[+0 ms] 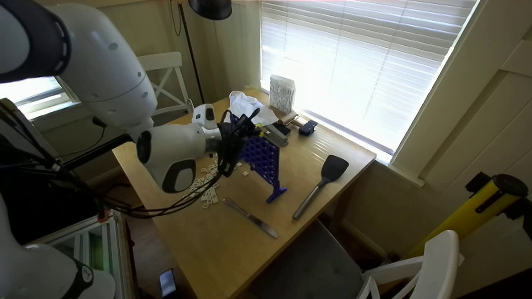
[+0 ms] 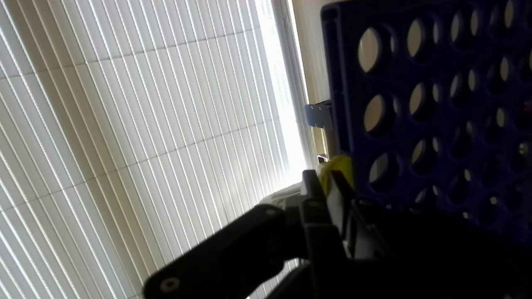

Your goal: Put the yellow object in the blue object

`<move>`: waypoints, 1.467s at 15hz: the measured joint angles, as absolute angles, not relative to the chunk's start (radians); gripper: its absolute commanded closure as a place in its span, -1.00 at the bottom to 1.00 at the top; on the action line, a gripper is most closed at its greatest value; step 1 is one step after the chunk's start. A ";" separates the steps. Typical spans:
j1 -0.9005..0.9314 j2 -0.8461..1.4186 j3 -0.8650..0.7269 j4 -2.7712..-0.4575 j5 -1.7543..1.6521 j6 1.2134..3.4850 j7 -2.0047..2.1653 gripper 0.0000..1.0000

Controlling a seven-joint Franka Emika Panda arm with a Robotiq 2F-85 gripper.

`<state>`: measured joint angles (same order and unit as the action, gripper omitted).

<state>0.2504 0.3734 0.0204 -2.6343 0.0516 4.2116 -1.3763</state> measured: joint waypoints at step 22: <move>0.365 -0.178 0.133 -2.743 0.840 3.463 -1.433 -1.00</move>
